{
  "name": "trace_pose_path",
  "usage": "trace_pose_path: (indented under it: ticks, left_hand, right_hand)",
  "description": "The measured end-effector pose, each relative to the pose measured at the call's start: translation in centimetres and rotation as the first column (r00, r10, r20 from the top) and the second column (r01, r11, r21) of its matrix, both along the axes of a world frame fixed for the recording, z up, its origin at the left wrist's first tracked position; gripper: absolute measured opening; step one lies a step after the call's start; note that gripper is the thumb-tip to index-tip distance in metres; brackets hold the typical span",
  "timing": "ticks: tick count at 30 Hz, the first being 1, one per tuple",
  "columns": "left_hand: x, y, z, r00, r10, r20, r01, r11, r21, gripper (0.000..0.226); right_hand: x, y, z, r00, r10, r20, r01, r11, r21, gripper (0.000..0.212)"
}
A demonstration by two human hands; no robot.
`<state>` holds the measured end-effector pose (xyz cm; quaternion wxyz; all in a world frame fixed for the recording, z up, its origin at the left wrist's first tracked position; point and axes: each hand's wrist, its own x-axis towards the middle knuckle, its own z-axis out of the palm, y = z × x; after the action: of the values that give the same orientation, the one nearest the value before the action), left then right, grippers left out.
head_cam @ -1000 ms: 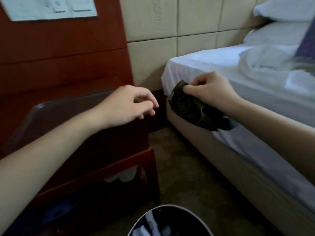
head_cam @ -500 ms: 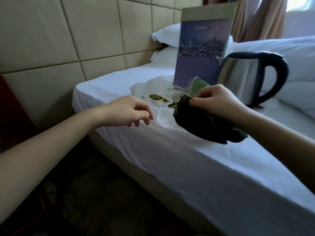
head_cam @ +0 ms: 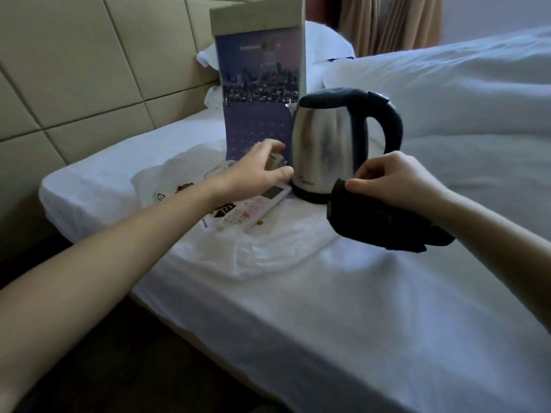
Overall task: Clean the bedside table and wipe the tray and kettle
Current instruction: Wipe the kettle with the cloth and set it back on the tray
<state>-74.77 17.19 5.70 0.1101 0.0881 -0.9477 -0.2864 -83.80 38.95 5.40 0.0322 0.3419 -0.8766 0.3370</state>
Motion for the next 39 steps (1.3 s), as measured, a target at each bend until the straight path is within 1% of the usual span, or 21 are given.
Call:
trace_pose_path:
  ticks: [2, 4, 7, 9, 12, 15, 17, 18, 20, 21, 22, 23, 24, 25, 26, 28, 30, 32, 35, 37, 39]
  left_hand:
    - [-3.0, -0.2, 0.1, 0.998, 0.063, 0.001, -0.063, 0.993, 0.101, 0.08]
    - [-5.3, -0.4, -0.4, 0.998, 0.066, 0.0, -0.065, 0.97, 0.234, 0.097]
    - [-7.4, -0.6, -1.3, 0.996, 0.073, -0.057, -0.046, 0.924, 0.38, 0.104]
    - [-8.2, -0.6, -1.7, 0.992, 0.078, -0.101, -0.029, 0.909, 0.416, 0.11]
    - [-9.0, -0.1, -2.1, 0.99, 0.047, -0.134, 0.013, 0.909, 0.417, 0.121]
    - [-9.1, 0.4, -2.3, 0.98, 0.069, -0.186, 0.014, 0.91, 0.414, 0.129]
    - [-8.7, 0.8, -2.5, 0.97, 0.115, -0.216, -0.014, 0.907, 0.42, 0.133]
    - [-8.4, 1.0, -2.5, 0.959, 0.158, -0.237, -0.043, 0.903, 0.427, 0.131]
    - [-7.5, 1.2, -2.3, 0.936, 0.224, -0.272, -0.09, 0.899, 0.428, 0.117]
    - [-7.1, 1.1, -2.1, 0.933, 0.231, -0.277, -0.098, 0.901, 0.422, 0.107]
    - [-6.7, 1.0, -1.7, 0.94, 0.22, -0.262, -0.093, 0.901, 0.423, 0.098]
    - [-6.3, 0.8, -1.2, 0.952, 0.202, -0.229, -0.082, 0.892, 0.445, 0.09]
    - [-6.0, 0.6, -0.7, 0.965, 0.174, -0.197, -0.061, 0.877, 0.477, 0.084]
    - [-5.7, 0.5, -0.3, 0.976, 0.139, -0.169, -0.037, 0.867, 0.497, 0.078]
    - [-5.5, 0.5, -0.1, 0.982, 0.11, -0.151, -0.022, 0.872, 0.49, 0.071]
    - [-5.0, 0.9, 0.2, 0.989, 0.077, -0.128, -0.014, 0.903, 0.43, 0.06]
    - [-4.2, 1.3, 0.3, 0.991, 0.057, -0.121, -0.002, 0.912, 0.41, 0.057]
    - [-3.1, 1.3, 0.7, 0.992, 0.046, -0.116, 0.008, 0.904, 0.427, 0.052]
    - [-0.5, 0.6, 2.2, 0.988, 0.036, -0.147, 0.026, 0.916, 0.4, 0.043]
    - [1.7, -0.3, 3.7, 0.976, 0.047, -0.212, 0.04, 0.92, 0.39, 0.036]
    - [4.3, -1.5, 5.5, 0.955, 0.092, -0.281, 0.035, 0.908, 0.418, 0.032]
  right_hand:
    - [-0.9, 0.6, -0.3, 1.0, 0.008, 0.015, -0.008, 1.0, 0.005, 0.017]
    - [-1.7, 0.7, -0.5, 1.0, 0.013, 0.016, -0.013, 1.0, -0.012, 0.017]
    - [-2.5, 0.3, -0.7, 0.999, 0.027, 0.036, -0.026, 0.999, -0.044, 0.018]
    - [-2.8, -0.1, -0.9, 0.998, 0.046, 0.053, -0.042, 0.997, -0.069, 0.019]
    - [-3.3, 0.1, -1.0, 0.997, 0.058, 0.041, -0.054, 0.993, -0.105, 0.018]
    - [-3.9, 0.5, -1.1, 0.995, 0.045, 0.089, -0.027, 0.982, -0.186, 0.019]
    - [-4.2, 0.7, -1.2, 0.997, -0.009, 0.075, 0.028, 0.965, -0.262, 0.023]
    - [-4.3, 0.7, -1.2, 0.996, -0.076, 0.04, 0.085, 0.94, -0.33, 0.023]
    - [-4.5, 0.9, -0.3, 0.97, -0.244, 0.006, 0.218, 0.853, -0.474, 0.023]
    - [-4.8, 1.0, 0.3, 0.953, -0.301, 0.023, 0.273, 0.824, -0.496, 0.033]
    - [-5.4, 1.1, 1.0, 0.939, -0.34, 0.047, 0.323, 0.83, -0.455, 0.047]
    - [-6.2, 1.1, 1.6, 0.925, -0.375, 0.061, 0.371, 0.86, -0.351, 0.062]
    - [-7.0, 1.1, 2.2, 0.917, -0.394, 0.063, 0.397, 0.89, -0.225, 0.071]
    - [-7.7, 0.9, 2.6, 0.923, -0.379, 0.074, 0.386, 0.912, -0.137, 0.071]
    - [-8.1, 0.8, 2.8, 0.936, -0.333, 0.111, 0.344, 0.934, -0.1, 0.064]
    - [-8.2, 0.8, 2.6, 0.952, -0.238, 0.194, 0.265, 0.956, -0.128, 0.046]
    - [-7.5, 0.9, 2.2, 0.965, -0.165, 0.205, 0.2, 0.966, -0.165, 0.031]
    - [-6.4, 1.2, 1.9, 0.976, -0.109, 0.186, 0.153, 0.958, -0.243, 0.029]
    - [-4.5, 1.5, 2.6, 0.984, -0.094, 0.154, 0.142, 0.93, -0.34, 0.028]
    - [-3.0, 1.7, 3.9, 0.989, -0.061, 0.136, 0.104, 0.935, -0.338, 0.021]
    - [-1.0, 1.3, 5.3, 0.992, 0.013, 0.125, 0.028, 0.947, -0.32, 0.016]
